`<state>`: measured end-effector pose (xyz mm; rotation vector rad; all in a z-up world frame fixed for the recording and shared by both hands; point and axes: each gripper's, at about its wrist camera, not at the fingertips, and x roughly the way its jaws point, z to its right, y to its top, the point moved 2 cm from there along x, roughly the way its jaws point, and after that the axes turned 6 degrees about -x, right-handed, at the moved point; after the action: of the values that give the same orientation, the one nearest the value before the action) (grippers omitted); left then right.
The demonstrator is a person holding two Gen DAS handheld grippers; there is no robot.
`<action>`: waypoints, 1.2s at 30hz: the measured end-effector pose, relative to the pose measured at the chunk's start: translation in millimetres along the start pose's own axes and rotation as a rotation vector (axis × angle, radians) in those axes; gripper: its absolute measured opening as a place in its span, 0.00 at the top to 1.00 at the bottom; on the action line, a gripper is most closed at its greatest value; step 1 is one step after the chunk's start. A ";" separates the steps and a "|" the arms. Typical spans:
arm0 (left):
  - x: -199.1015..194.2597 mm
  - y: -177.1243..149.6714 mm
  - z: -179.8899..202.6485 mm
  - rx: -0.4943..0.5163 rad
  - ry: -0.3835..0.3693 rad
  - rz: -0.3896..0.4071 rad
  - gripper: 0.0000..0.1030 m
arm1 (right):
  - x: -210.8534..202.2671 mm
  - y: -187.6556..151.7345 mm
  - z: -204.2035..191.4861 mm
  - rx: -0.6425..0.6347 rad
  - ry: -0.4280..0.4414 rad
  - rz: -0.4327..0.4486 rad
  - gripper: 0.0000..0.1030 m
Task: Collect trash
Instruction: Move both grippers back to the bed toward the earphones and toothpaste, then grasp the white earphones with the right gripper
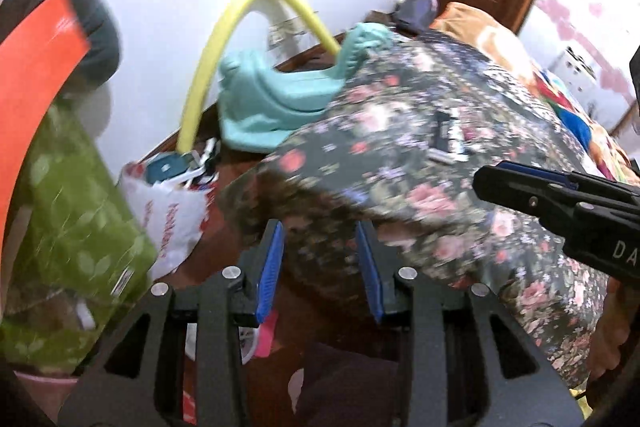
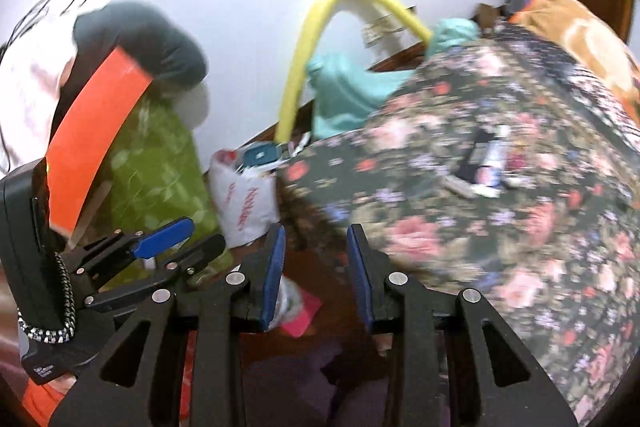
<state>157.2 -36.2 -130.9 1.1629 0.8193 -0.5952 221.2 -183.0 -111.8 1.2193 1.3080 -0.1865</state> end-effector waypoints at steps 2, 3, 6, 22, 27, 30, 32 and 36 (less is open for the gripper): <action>4.0 6.0 20.9 0.028 -0.017 0.002 0.64 | -10.1 -0.5 18.5 0.027 -0.024 0.016 0.72; 6.5 8.8 29.7 0.037 -0.027 0.002 0.64 | -16.2 -1.6 30.8 0.043 -0.036 0.025 0.72; 16.7 18.0 57.8 0.067 -0.058 0.001 0.62 | -29.2 -4.5 63.2 0.086 -0.074 0.044 0.72; 115.0 57.0 141.1 0.155 -0.130 -0.073 0.57 | -9.0 -8.4 194.3 0.237 -0.157 0.011 0.72; 148.2 65.4 150.2 0.177 -0.145 -0.104 0.57 | 20.7 8.4 213.2 0.252 -0.123 0.002 0.57; 164.4 67.2 149.2 0.169 -0.163 -0.118 0.57 | 38.2 19.6 219.0 0.249 -0.111 0.004 0.57; 174.5 67.7 149.0 0.174 -0.168 -0.124 0.57 | 51.7 26.7 223.7 0.247 -0.114 0.002 0.57; 193.0 69.1 152.3 0.210 -0.156 -0.132 0.57 | 78.2 36.9 231.2 0.235 -0.106 -0.007 0.57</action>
<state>360.8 -159.8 -223.2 1.2408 0.7155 -0.8863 417.6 -302.1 -202.0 1.3836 1.2231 -0.4142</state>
